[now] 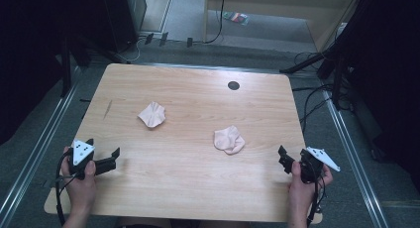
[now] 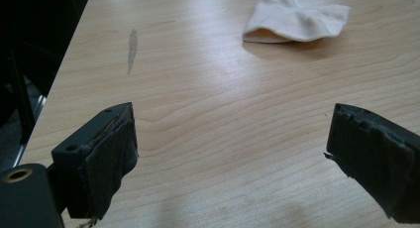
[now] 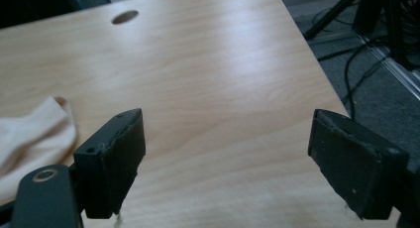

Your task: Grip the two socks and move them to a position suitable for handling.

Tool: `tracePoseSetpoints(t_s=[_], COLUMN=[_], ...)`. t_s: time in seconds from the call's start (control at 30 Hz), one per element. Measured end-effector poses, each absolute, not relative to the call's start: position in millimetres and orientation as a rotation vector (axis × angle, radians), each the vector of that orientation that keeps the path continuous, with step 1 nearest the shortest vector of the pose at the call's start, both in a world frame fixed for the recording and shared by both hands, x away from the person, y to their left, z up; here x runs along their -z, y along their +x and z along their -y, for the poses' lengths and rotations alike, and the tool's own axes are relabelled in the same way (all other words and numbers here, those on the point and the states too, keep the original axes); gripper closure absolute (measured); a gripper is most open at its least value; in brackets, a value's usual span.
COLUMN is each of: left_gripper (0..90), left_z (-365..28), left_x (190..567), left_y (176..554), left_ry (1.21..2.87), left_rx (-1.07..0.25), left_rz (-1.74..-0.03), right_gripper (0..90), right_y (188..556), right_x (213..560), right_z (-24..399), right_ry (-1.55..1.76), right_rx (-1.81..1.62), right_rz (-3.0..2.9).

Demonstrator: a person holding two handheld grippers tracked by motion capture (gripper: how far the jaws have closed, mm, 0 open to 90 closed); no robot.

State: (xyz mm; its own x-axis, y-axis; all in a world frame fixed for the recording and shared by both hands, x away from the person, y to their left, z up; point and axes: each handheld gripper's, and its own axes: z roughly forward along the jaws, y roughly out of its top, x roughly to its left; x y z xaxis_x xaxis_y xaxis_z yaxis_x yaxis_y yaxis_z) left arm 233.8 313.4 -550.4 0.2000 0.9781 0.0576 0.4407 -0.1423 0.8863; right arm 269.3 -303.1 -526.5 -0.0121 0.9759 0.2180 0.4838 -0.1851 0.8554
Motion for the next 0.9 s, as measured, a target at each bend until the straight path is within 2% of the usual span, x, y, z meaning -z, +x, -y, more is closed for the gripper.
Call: tracePoseSetpoints(t_s=[0.47, 0.9], left_gripper=[5.7, 5.7], left_z=[-311.7, -309.7], left_x=[550.3, 550.4], left_y=[235.9, 236.6], left_ry=[1.741, 1.772], left_rx=[-0.877, -0.891], left_rz=[-1.353, -1.345], right_gripper=[16.4, 17.6], right_y=[280.6, 302.8], right_x=[504.5, 515.5], right_z=[239.1, 164.4], right_ry=[1.574, 1.477], right_rx=[-1.216, -1.109], right_rz=[-1.706, -1.897])
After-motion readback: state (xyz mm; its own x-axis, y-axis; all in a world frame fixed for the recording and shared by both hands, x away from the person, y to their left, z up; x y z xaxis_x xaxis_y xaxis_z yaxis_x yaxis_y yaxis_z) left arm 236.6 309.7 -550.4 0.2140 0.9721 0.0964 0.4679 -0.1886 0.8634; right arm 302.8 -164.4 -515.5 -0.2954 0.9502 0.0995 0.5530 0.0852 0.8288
